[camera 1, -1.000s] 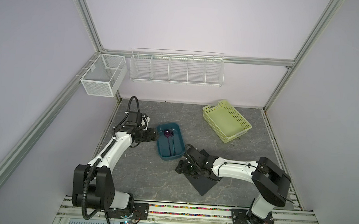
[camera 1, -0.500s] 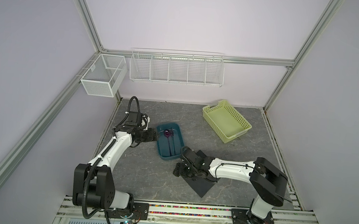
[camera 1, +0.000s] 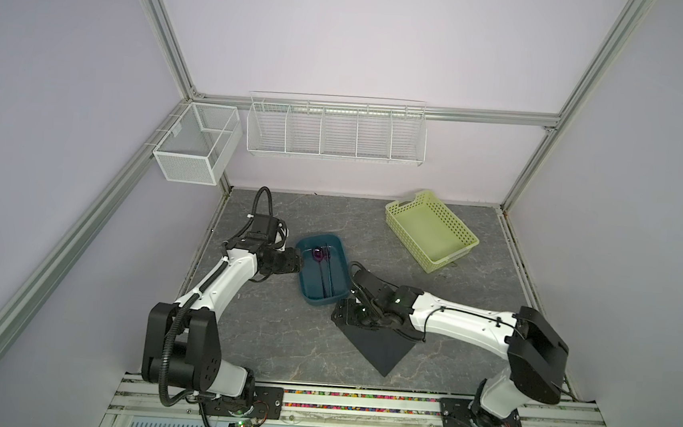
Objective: Place the utensils on the paper napkin and roll it up
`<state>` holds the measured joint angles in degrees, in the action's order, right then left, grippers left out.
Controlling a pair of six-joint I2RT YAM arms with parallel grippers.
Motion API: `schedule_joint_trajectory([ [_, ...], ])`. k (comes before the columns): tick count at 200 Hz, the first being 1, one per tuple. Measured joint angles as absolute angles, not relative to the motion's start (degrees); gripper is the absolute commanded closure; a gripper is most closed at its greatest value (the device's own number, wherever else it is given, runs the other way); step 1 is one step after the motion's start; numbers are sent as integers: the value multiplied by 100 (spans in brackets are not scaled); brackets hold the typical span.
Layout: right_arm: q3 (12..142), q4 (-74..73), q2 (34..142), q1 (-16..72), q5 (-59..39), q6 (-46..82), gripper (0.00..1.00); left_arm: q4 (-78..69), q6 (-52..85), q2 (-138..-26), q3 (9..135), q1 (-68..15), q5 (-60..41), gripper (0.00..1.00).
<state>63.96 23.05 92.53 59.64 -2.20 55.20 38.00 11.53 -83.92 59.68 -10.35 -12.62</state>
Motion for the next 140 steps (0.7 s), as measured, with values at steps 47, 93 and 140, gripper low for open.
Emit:
schedule_joint_trajectory([
  [47, 6053, 2545, 8423, 5566, -69, 5321, 17, 3988, 1240, -8849, 6167, -1343, -718, 53],
  [93, 5614, 2834, 7824, 5240, 71, 5155, 16, 4080, 1297, -9417, 6617, -1529, -364, 76],
  [140, 5297, 3037, 7214, 5011, 235, 5024, 16, 4239, 1273, -9874, 7096, -1605, -75, 86],
])
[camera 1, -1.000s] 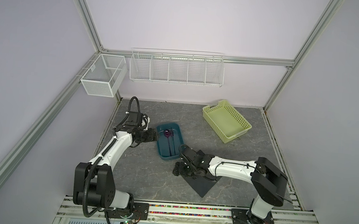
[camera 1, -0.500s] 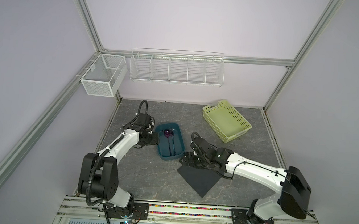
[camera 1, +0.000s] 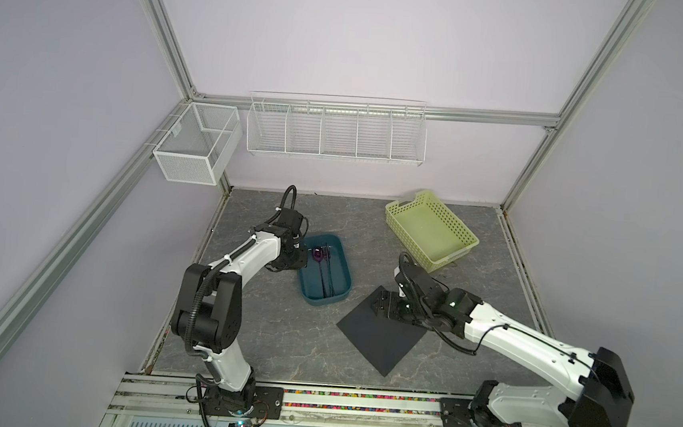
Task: Place the utensils on the paper napkin and roll it up
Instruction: 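Lower the left gripper over the purple spoon while the right gripper withdraws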
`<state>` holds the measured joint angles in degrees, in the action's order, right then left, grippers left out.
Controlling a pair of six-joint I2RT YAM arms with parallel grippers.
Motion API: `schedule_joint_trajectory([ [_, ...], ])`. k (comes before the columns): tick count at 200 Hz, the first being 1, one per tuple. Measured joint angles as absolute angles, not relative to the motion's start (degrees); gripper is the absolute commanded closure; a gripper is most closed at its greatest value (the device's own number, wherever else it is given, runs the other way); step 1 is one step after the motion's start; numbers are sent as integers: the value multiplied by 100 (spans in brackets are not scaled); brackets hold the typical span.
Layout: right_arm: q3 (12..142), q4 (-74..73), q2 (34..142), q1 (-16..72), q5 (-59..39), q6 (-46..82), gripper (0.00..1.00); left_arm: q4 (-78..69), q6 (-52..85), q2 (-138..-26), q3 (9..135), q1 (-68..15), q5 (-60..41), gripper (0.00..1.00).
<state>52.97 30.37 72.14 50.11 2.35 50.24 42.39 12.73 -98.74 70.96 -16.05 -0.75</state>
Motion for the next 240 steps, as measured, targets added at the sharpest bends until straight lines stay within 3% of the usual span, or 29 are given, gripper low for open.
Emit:
schedule_joint_trajectory([
  [42, 5172, 3234, 6851, 4801, 373, 4915, 16, 4244, 1190, -10149, 7411, -1605, 91, 93],
  [136, 5172, 3387, 6608, 4449, 633, 4685, 15, 4283, 1020, -10803, 8230, -1614, 375, 96],
  [240, 4980, 3605, 6355, 4211, 755, 4458, 14, 4606, 998, -11153, 8884, -1634, 574, 74],
])
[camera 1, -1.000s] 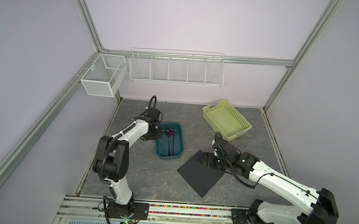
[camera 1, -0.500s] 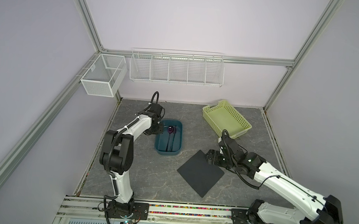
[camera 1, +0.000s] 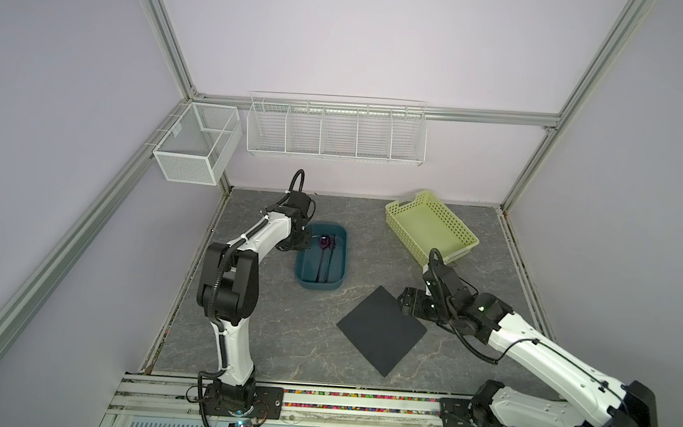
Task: Place the utensils on the paper napkin and roll it up
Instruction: 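Lower the left gripper over the purple spoon while the right gripper withdraws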
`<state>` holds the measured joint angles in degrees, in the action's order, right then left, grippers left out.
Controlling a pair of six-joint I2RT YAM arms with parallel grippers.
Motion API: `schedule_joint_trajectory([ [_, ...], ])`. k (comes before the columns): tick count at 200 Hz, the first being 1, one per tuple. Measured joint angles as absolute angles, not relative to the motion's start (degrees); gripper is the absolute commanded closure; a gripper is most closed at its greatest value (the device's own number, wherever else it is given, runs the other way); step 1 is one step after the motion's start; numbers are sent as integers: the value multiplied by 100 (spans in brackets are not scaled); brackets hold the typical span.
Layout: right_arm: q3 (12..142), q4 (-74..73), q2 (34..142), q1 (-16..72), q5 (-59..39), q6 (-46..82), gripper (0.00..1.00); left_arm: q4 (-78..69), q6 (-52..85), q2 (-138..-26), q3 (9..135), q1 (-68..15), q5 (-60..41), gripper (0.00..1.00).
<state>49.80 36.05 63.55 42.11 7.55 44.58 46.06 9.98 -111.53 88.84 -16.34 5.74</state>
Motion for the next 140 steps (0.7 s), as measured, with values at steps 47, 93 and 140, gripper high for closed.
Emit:
schedule_joint_trajectory([
  [47, 5046, 3726, 6355, 4080, 825, 4237, 13, 4742, 1155, -11015, 9153, -2043, 460, 71],
  [93, 5155, 3752, 6355, 4010, 904, 4077, 13, 4788, 1428, -11139, 9242, -2447, 368, 73],
  [140, 5153, 3750, 6355, 4007, 923, 4027, 13, 4788, 1653, -11572, 9247, -2497, 290, 75],
])
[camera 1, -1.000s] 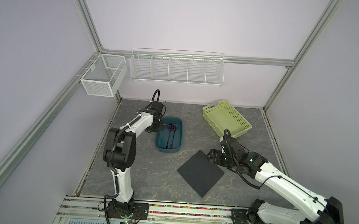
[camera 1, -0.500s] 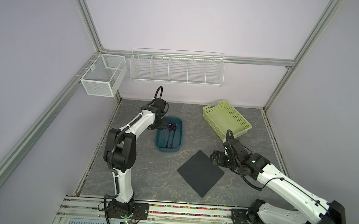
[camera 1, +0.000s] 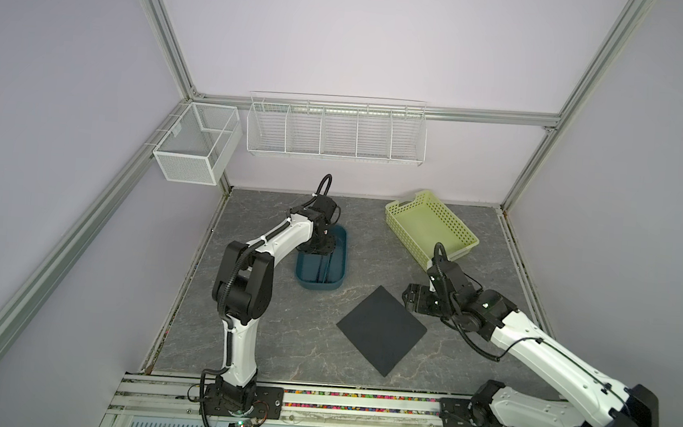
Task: Place the utensils on the paper napkin and roll it up
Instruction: 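Lower the left gripper over the purple spoon while the right gripper withdraws, then close the left gripper on the purple spoon handle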
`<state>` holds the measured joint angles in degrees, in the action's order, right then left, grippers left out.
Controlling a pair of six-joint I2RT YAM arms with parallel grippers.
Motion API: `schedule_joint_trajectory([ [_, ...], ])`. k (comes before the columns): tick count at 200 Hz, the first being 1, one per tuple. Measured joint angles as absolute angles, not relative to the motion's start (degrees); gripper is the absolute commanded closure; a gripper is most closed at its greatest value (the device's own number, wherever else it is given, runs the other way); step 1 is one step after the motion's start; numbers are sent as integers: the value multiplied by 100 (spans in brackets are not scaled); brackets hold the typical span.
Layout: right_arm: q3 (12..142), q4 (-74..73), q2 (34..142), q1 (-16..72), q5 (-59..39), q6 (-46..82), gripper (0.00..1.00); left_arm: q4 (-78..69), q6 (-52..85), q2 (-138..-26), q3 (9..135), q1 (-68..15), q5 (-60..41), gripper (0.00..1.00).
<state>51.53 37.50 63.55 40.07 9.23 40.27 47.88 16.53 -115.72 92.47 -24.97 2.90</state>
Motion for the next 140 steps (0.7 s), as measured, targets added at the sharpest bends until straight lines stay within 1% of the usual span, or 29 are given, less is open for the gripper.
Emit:
schedule_joint_trajectory([
  [53, 5153, 3747, 6355, 3983, 926, 4025, 12, 4740, 1765, -11837, 9260, -2497, 178, 80],
  [140, 5148, 3745, 6355, 3977, 945, 4018, 12, 4733, 1780, -12392, 9603, -2497, 185, 82],
])
